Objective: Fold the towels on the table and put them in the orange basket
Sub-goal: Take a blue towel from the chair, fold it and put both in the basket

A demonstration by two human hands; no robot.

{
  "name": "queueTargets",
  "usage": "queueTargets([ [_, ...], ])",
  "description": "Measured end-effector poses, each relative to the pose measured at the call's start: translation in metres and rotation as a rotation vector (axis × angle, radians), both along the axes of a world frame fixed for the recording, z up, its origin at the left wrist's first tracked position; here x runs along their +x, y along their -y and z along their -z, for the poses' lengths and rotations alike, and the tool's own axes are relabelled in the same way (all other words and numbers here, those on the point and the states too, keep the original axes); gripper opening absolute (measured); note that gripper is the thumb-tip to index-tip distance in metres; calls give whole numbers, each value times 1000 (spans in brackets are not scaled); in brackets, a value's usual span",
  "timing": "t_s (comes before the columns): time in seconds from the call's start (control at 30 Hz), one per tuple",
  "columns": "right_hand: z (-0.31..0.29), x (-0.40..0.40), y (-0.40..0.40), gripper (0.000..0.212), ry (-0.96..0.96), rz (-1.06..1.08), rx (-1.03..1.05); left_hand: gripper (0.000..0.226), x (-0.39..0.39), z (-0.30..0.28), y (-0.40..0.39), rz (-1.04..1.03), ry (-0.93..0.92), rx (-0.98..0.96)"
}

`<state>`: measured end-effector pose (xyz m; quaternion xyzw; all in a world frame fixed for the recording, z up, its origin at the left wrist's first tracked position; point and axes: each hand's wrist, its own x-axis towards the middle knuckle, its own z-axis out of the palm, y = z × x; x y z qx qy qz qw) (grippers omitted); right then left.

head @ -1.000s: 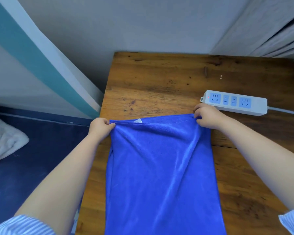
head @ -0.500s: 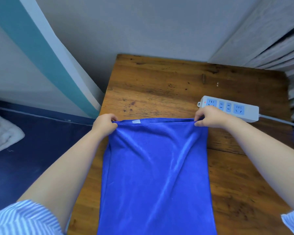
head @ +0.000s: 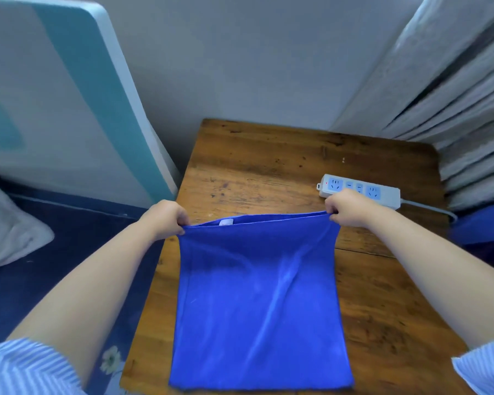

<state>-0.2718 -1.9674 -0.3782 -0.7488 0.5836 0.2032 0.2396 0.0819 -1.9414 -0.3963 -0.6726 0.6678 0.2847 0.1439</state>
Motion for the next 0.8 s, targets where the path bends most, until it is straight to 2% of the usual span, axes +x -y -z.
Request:
queueTargets([
  [0.2, -35, -3, -42, 14, -30, -24, -51, 15, 9, -31, -36, -4, -35, -125],
  [0.33, -59, -5, -76, 29, -21, 35, -135, 17, 6, -55, -63, 14, -54, -285],
  [0.43, -76, -5, -96, 16, -8, 68, -259, 23, 4, -71, -76, -28, -60, -427],
  [0.53, -95, 1, -114, 5, 72, 170, -577, 27, -1, -94, -85, -186, -132, -600],
  [0.67, -129, 16, -123, 19, 347, 443, -1102, 15, -12, -132, -85, -376, -300, -887],
  [0.73, -147, 22, -131, 24, 438, 491, -1242, 16, -14, -152, -89, -452, -445, -1036],
  [0.8, -159, 22, -136, 23, 398, 480, -1247, 18, -14, -166, -90, -431, -458, -1010],
])
